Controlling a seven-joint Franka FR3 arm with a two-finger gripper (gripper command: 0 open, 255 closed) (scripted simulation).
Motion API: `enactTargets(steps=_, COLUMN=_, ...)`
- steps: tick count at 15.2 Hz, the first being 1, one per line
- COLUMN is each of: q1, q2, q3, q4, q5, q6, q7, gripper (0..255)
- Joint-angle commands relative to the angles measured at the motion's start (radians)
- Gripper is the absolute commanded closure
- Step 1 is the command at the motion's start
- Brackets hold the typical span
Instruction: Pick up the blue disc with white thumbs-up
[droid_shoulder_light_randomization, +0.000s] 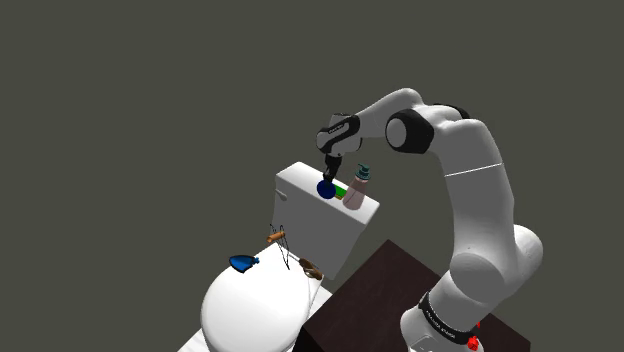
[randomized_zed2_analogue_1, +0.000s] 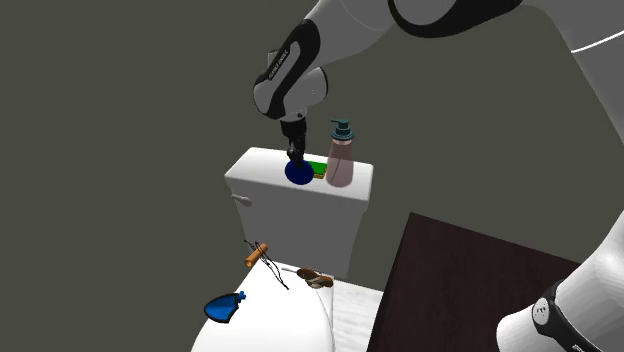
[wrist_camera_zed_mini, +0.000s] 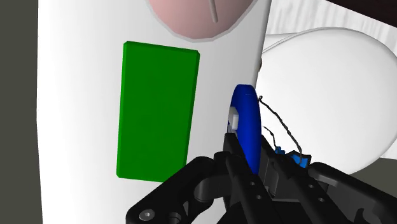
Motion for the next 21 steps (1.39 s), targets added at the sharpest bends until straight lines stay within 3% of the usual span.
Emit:
enactTargets(steps=1, q1=0.000, q2=0.000, q3=0.000, q4=0.000, q5=0.000, q6=0.000, q7=0.000, gripper=255)
enactTargets(steps=21, q1=0.012, q2=-0.127, q3=-0.020, q4=0.001, q5=-0.022, q6=-0.127, q7=0.002, gripper=255)
